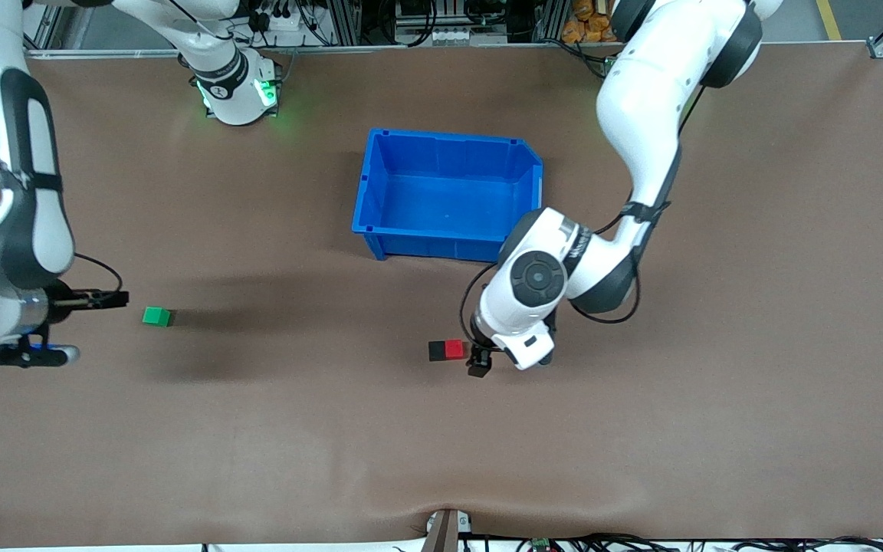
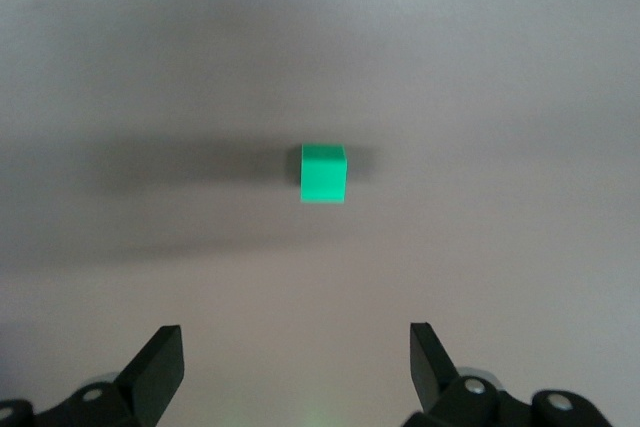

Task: Attach green and red cubes to black cube
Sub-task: 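Open the left gripper and lift away while the right gripper grasps green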

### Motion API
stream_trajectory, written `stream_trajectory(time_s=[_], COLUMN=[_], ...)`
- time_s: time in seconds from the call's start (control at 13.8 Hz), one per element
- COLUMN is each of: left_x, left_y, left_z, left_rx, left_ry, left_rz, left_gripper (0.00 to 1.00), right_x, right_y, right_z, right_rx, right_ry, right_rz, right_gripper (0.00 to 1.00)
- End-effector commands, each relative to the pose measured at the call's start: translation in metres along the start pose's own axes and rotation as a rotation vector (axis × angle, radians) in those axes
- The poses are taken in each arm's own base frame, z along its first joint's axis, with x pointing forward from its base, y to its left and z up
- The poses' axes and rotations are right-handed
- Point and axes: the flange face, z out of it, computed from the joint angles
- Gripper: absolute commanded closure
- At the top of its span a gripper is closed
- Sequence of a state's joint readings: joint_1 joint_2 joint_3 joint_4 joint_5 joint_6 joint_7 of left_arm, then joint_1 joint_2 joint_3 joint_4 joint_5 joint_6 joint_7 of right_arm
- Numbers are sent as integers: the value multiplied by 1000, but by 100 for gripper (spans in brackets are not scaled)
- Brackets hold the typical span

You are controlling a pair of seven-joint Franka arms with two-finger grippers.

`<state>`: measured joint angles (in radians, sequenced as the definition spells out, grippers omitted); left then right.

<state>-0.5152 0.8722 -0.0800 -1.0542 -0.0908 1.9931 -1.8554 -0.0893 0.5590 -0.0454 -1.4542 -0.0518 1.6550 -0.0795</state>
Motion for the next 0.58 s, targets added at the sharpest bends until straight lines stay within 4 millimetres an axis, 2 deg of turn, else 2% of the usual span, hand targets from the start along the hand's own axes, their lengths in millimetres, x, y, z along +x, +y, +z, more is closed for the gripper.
stream_trajectory(time_s=[0.0, 0.14, 0.29, 0.43, 0.51], left_x=[36, 69, 95, 133, 145], left_y=[-7, -9, -13, -19, -26], left_z=[-53, -82, -117, -169, -191], left_rx=[74, 116, 135, 136, 148], left_ry=[37, 109, 160, 154, 150], left_rz=[164, 284, 372, 489, 552], left_gripper=[0, 0, 0, 0, 0], right_x=[24, 42, 49, 50, 50], right_y=[25, 21, 13, 15, 15], right_z=[50, 84, 101, 118, 132], right_rx=[37, 48, 63, 80, 81], right_ry=[-5, 19, 24, 22, 29], right_rz=[45, 45, 53, 61, 63], right_gripper=[0, 0, 0, 0, 2])
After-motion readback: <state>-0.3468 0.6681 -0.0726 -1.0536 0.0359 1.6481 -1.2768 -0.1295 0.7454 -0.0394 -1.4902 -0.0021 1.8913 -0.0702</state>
